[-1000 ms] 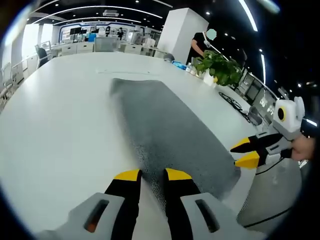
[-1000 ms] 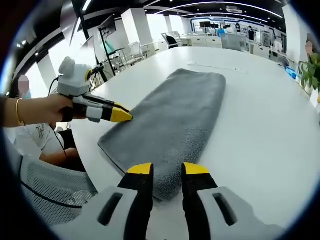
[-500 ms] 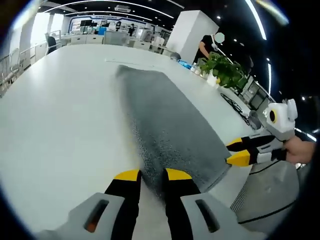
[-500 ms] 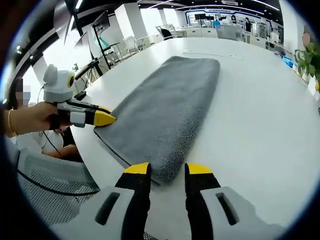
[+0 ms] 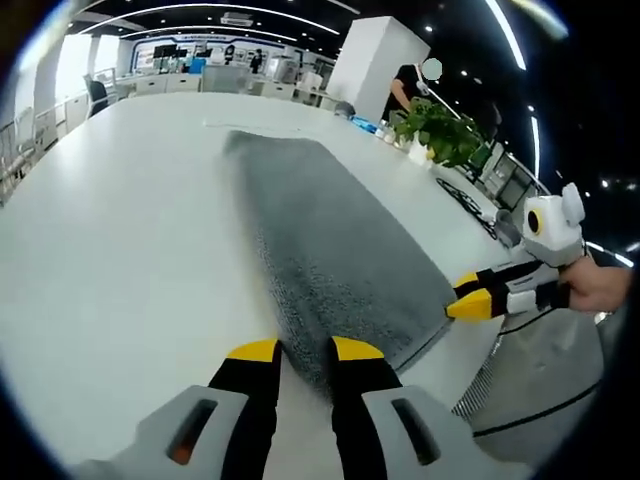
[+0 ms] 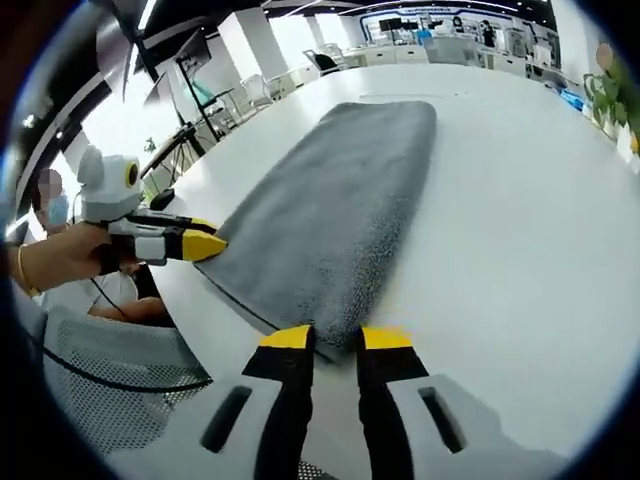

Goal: Fold the towel on the table until its edges align and the towel forms a compact rectangular stack.

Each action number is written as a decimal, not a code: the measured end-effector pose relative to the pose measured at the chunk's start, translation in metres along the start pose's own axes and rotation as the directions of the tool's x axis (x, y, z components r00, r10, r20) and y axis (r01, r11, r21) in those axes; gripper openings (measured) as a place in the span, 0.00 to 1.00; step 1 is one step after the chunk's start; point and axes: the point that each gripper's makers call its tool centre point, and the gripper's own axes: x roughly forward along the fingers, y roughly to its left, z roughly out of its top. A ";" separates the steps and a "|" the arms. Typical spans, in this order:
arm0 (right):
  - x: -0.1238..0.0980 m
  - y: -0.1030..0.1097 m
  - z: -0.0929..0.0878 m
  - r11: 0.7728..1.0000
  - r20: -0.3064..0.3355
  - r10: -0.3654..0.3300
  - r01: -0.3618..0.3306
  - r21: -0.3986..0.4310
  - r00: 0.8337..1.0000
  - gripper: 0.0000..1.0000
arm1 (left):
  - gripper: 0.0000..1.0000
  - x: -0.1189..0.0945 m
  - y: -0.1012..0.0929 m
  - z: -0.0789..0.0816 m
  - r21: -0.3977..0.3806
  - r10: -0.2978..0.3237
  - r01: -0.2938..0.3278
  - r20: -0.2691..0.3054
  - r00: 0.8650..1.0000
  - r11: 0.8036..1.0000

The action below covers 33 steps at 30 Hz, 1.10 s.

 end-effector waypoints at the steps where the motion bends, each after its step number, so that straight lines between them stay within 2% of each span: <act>1: -0.001 0.000 0.001 1.000 0.005 0.003 -0.003 0.000 1.000 0.07 | 0.19 0.000 0.000 -0.002 0.012 0.001 -0.001 -0.003 1.000 1.000; 6: -0.007 0.004 0.010 1.000 0.038 0.022 -0.023 0.011 0.999 0.04 | 0.21 -0.003 -0.004 -0.006 0.033 0.000 0.000 -0.008 1.000 0.999; 10: -0.013 0.012 0.025 0.998 0.093 0.043 -0.047 0.044 0.995 0.04 | 0.23 -0.008 -0.009 -0.008 0.048 0.020 -0.020 -0.008 1.000 0.999; 12: -0.016 0.015 0.031 0.997 0.109 0.044 -0.050 0.053 0.993 0.04 | 0.25 -0.012 -0.015 -0.009 0.065 0.031 -0.030 -0.011 0.999 0.997; 14: -0.018 0.019 0.039 0.996 0.133 0.050 -0.059 0.061 0.990 0.03 | 0.26 -0.013 -0.017 -0.011 0.115 0.034 -0.033 -0.012 0.999 0.993; 16: -0.019 0.023 0.047 0.996 0.153 0.059 -0.068 0.056 0.986 0.03 | 0.28 -0.016 -0.020 -0.012 0.209 0.053 -0.048 -0.018 0.998 0.977; 17: -0.020 0.024 0.050 0.996 0.162 0.062 -0.071 0.050 0.985 0.03 | 0.28 -0.017 -0.019 -0.008 0.266 0.081 -0.078 -0.001 0.997 0.961; 19: -0.022 0.027 0.056 0.996 0.175 0.061 -0.070 0.047 0.983 0.03 | 0.28 -0.018 -0.028 -0.004 0.311 0.074 -0.072 0.007 0.997 0.948; 21: -0.026 0.031 0.064 0.996 0.196 0.066 -0.077 0.050 0.978 0.03 | 0.30 -0.019 -0.040 0.001 0.315 0.053 -0.057 0.023 0.998 0.947; 22: -0.024 0.032 0.064 0.996 0.199 0.068 -0.079 0.048 0.978 0.03 | 0.31 -0.018 -0.046 0.003 0.336 0.036 -0.042 0.025 0.999 0.941; 23: -0.023 0.033 0.065 0.996 0.202 0.070 -0.080 0.043 0.977 0.03 | 0.32 -0.015 -0.044 0.003 0.381 0.026 -0.033 0.024 0.999 0.924; 24: -0.024 0.034 0.066 0.996 0.205 0.070 -0.080 0.041 0.976 0.03 | 0.32 -0.014 -0.043 0.003 0.440 0.038 -0.039 0.012 0.999 0.897; 26: -0.025 0.035 0.068 0.995 0.207 0.075 -0.086 0.041 0.975 0.03 | 0.34 -0.019 -0.054 0.009 0.490 0.046 -0.040 -0.001 0.999 0.871; 29: -0.026 0.035 0.071 0.995 0.216 0.075 -0.088 0.050 0.974 0.03 | 0.37 -0.021 -0.054 0.017 0.514 0.065 -0.070 0.028 0.998 0.855; 30: -0.027 0.036 0.072 0.995 0.216 0.076 -0.089 0.051 0.973 0.03 | 0.41 -0.023 -0.049 0.024 0.532 0.108 -0.123 0.060 0.992 0.838; 31: -0.028 0.036 0.073 0.995 0.218 0.077 -0.090 0.052 0.973 0.03 | 0.46 -0.025 -0.050 0.026 0.550 0.117 -0.132 0.063 0.991 0.825; 32: -0.027 0.035 0.073 0.994 0.220 0.076 -0.090 0.054 0.973 0.03 | 0.51 -0.025 -0.052 0.025 0.547 0.116 -0.128 0.056 0.992 0.827; 33: -0.027 0.035 0.073 0.994 0.222 0.075 -0.090 0.057 0.972 0.03 | 0.52 -0.023 -0.051 0.022 0.539 0.111 -0.117 0.044 0.993 0.834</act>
